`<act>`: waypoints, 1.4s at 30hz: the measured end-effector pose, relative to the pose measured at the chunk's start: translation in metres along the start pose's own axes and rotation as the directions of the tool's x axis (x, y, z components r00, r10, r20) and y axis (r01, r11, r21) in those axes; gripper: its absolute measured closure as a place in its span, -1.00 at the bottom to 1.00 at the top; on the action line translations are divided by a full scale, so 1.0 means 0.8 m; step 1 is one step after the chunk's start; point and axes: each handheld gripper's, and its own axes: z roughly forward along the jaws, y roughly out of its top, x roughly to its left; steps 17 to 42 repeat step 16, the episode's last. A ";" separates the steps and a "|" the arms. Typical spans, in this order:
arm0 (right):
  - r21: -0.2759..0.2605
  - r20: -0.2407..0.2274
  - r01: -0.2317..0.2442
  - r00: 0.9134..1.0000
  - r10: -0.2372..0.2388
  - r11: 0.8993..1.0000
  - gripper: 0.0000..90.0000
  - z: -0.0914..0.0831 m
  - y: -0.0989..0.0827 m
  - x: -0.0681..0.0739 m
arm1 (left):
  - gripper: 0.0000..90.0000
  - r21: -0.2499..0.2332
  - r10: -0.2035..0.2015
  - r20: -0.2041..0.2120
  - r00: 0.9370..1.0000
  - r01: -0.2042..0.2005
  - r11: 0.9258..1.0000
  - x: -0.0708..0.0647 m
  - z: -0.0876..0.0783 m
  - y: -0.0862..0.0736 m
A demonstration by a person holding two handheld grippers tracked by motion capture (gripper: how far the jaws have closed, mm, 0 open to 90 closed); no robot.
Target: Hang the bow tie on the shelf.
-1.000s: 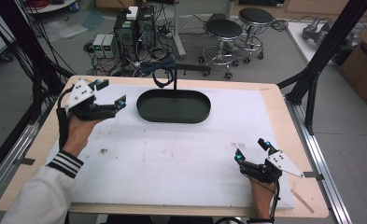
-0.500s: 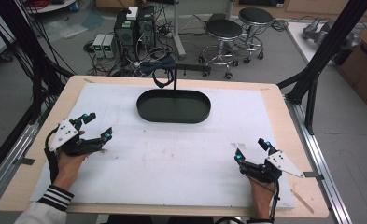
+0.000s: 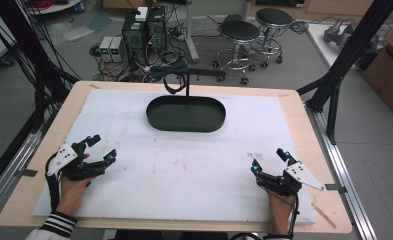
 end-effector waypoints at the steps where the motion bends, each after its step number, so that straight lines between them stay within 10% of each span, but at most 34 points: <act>1: 0.000 0.000 0.000 1.000 0.000 1.000 -0.92 0.000 0.000 0.000 | -0.62 -0.001 -0.002 -0.004 1.000 0.002 1.000 0.000 0.000 0.000; 42: -0.001 0.001 0.003 1.000 -0.003 1.000 -0.92 -0.001 -0.001 0.002 | -0.62 -0.043 0.008 -0.002 1.000 -0.008 0.999 -0.001 -0.004 -0.003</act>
